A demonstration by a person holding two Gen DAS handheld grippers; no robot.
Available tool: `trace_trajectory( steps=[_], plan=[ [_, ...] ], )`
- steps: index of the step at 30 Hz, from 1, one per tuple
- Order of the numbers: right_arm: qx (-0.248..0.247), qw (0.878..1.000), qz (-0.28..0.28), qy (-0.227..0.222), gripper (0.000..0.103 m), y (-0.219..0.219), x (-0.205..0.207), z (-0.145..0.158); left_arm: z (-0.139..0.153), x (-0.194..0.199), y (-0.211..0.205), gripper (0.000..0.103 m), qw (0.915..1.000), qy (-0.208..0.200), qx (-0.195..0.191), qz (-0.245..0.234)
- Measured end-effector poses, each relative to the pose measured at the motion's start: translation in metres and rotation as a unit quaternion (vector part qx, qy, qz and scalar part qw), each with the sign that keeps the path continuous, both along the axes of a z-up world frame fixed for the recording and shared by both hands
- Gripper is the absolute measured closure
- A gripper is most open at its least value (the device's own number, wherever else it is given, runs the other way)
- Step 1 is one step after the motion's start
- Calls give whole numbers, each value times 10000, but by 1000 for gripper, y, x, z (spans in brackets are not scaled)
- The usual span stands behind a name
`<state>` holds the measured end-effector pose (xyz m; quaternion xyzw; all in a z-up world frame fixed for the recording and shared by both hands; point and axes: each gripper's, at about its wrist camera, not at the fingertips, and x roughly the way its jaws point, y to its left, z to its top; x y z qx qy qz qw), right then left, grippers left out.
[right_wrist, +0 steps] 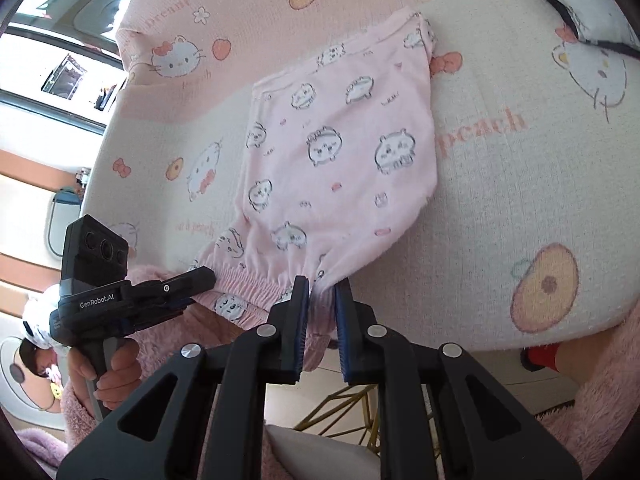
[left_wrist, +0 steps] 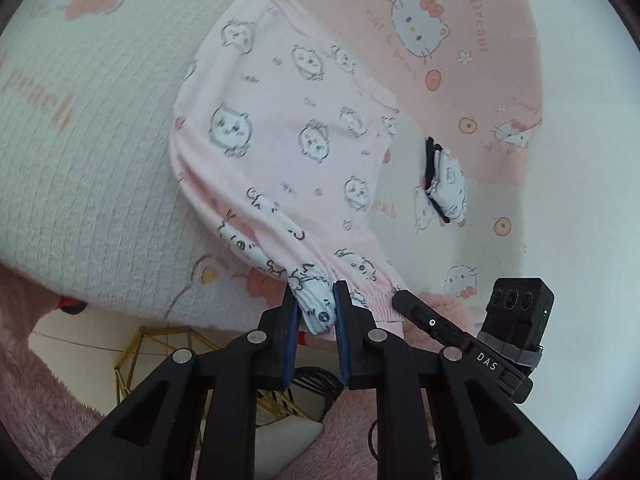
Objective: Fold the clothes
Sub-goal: 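Pinch the elastic cuffs with the left gripper while the right gripper pinches them too, then lift the held cuffs with both grippers and fold them onto the waistband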
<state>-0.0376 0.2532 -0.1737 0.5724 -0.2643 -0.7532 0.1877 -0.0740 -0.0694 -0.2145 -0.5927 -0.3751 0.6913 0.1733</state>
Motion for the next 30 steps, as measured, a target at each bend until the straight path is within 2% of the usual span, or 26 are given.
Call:
trace_trajectory(
  steps=[4,5,7,8,10,14,16,19,22,23,24,25,26,27,30],
  plan=[
    [-18,9995,-177,275,88,-6,-66,9,13,-64,-10,85,9996,261,-101,70],
    [36,9991,-248,343,88,-8,-84,10,13,-81,-15,82,9992,336,-170,151],
    [292,9978,-436,401,76,0,-110,8,10,-109,-28,65,9976,462,-394,322],
    [527,9965,-495,416,73,4,-116,5,9,-117,-33,53,9963,534,-572,351],
    [989,9923,-593,451,62,11,-127,-1,7,-128,-41,53,9924,725,-935,338],
    [1542,9857,-239,641,54,5,-126,-12,-5,-127,-32,53,9844,1041,-1378,-333],
    [1955,9789,110,583,45,-11,-127,-28,-12,-125,-25,53,9777,1193,-1582,-700],
    [2284,9708,564,469,45,-30,-128,-47,-24,-121,-6,53,9657,1285,-1902,-1216],
    [2171,9726,779,294,45,-41,-130,-63,-38,-119,14,53,9564,1209,-2179,-1525],
    [2134,9730,837,253,49,-45,-132,-67,-38,-117,17,53,9533,1246,-2271,-1552],
    [2207,9709,884,279,64,-48,-132,-70,-38,-115,21,59,9501,1282,-2363,-1580],
    [2330,9675,911,372,75,-51,-133,-68,-39,-113,25,75,9469,1319,-2454,-1607],
    [2326,9671,946,422,80,-53,-133,-65,-34,-111,26,97,9448,1407,-2497,-1590],
    [2295,9678,923,473,86,-52,-134,-60,-27,-109,26,97,9433,1526,-2511,-1546],
    [2325,9667,813,697,89,-49,-135,-42,-4,-109,23,97,9417,1784,-2476,-1414]
  ],
)
